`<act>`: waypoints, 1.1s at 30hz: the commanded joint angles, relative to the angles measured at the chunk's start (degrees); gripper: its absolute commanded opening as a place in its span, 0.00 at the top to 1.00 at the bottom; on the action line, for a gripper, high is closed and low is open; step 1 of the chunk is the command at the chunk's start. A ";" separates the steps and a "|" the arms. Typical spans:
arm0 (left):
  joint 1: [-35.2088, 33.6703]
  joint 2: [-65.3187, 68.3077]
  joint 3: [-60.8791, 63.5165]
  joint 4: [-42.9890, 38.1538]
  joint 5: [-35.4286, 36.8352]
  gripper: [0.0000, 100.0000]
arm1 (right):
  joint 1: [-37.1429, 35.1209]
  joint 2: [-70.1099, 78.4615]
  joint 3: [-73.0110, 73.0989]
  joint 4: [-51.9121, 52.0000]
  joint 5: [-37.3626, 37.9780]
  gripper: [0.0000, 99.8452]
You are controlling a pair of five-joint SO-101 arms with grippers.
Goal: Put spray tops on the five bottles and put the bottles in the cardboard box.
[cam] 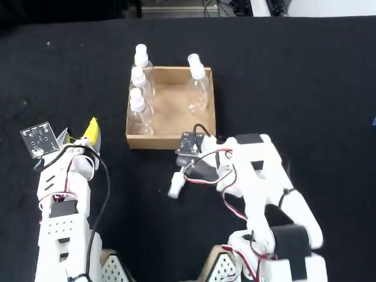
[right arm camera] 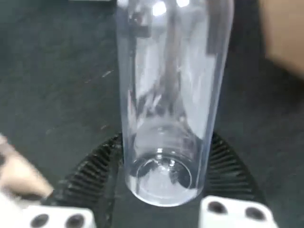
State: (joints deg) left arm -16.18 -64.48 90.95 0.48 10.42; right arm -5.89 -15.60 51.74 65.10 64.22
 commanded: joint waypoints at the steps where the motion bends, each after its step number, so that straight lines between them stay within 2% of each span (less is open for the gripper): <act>1: -0.22 -0.09 -0.13 -1.32 0.00 0.77 | 1.14 -8.13 -2.95 9.41 0.44 0.79; 4: -0.22 -0.09 -0.13 -1.32 0.00 0.77 | 1.76 -10.77 -3.12 12.84 0.18 0.79; 13: -0.22 -0.09 -0.13 -1.32 0.00 0.77 | 1.67 -13.14 -3.47 13.27 -2.29 0.78; 18: -0.22 -0.09 -0.13 -1.32 0.00 0.77 | 1.67 -13.05 -3.21 13.45 -2.46 0.64; 20: -0.22 0.00 -0.13 -1.32 0.00 0.77 | 0.97 -13.05 -3.74 13.19 -4.31 0.62; 25: -0.22 0.00 -0.13 -1.32 0.00 0.77 | -6.68 -13.05 -4.79 12.66 -10.46 0.65; 28: -0.22 0.00 -0.13 -1.32 0.00 0.77 | -10.64 -13.05 -4.44 7.65 -16.62 0.65; 33: -0.22 0.00 -0.13 -1.32 0.00 0.77 | -10.90 -10.07 -2.42 -2.11 -23.65 0.65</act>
State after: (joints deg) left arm -16.18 -64.48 90.95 0.48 10.42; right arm -15.82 -26.51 50.15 70.29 44.70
